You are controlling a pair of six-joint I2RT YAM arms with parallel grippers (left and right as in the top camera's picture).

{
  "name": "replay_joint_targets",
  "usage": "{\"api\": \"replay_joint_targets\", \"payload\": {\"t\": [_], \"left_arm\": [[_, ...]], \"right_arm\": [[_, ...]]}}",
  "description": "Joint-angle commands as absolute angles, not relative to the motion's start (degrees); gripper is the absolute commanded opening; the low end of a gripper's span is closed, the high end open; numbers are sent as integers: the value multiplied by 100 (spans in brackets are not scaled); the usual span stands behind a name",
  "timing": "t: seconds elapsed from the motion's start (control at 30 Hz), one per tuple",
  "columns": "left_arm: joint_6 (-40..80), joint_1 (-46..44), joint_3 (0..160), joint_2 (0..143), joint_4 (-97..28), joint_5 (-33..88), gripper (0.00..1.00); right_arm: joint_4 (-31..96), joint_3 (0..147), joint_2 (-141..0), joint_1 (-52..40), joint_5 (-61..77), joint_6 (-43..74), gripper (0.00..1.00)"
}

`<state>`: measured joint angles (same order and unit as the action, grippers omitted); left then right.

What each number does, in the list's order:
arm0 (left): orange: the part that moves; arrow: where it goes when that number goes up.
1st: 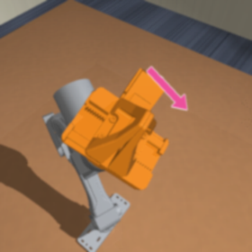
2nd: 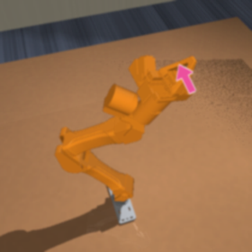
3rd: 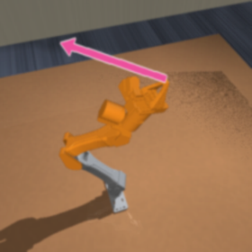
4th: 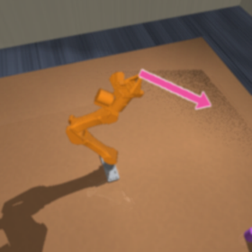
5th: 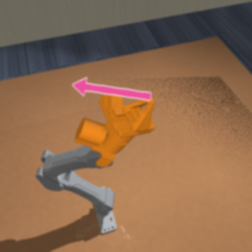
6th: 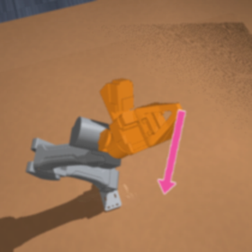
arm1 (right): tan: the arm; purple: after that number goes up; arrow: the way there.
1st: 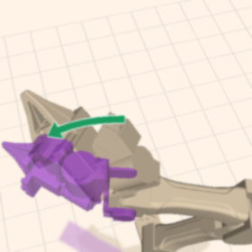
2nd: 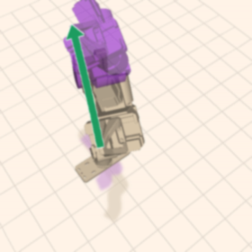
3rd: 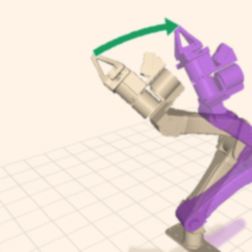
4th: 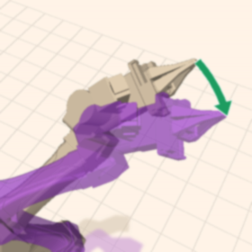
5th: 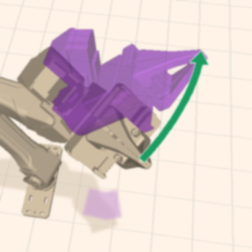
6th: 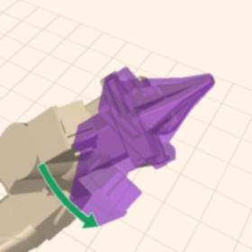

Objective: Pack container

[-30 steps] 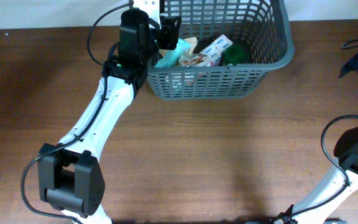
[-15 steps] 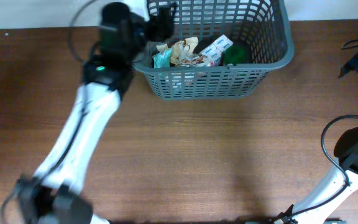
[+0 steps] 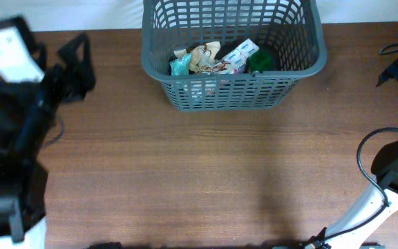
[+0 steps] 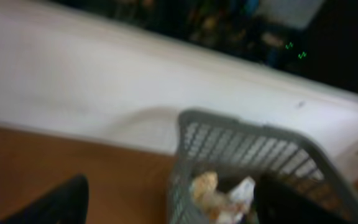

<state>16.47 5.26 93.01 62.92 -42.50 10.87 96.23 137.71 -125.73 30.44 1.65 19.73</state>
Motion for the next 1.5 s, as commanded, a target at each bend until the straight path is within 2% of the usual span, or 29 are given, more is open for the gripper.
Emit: {"api": "replay_joint_targets", "payload": {"t": [0.0, 0.17, 0.3, 0.67, 0.9, 1.1, 1.2, 1.4, 1.47], "left_arm": [[1612, 788, 9290, 5990, -4744, 1111, 77], [1507, 869, 9288, 5551, -5430, 1111, 75], [1509, 869, 9288, 5328, -6042, 1116, 70], [1509, 869, 9083, 5148, -7940, 1107, 71], [1632, 869, 7784, 4757, -8108, 1109, 71], [1914, 869, 6287, 3819, -7957, 1114, 71], [2097, 869, 5583, 3317, -7644, 1157, 77], [2167, 869, 4447, 2829, -6877, 1378, 81], [2292, 869, 4178, 2834, -6556, 1413, 96]], "right_arm": [[9625, 13740, -12499, 3041, 215, 2036, 99], [9623, 13740, -12499, 3041, 215, 2036, 99], [9623, 13740, -12499, 3041, 215, 2036, 99], [9625, 13740, -12499, 3041, 215, 2036, 99], [9625, 13740, -12499, 3041, 215, 2036, 99], [9623, 13740, -12499, 3041, 215, 2036, 99], [9623, 13740, -12499, 3041, 215, 2036, 99], [9623, 13740, -12499, 3041, 215, 2036, 99], [9623, 13740, -12499, 3041, 215, 2036, 99]]}}
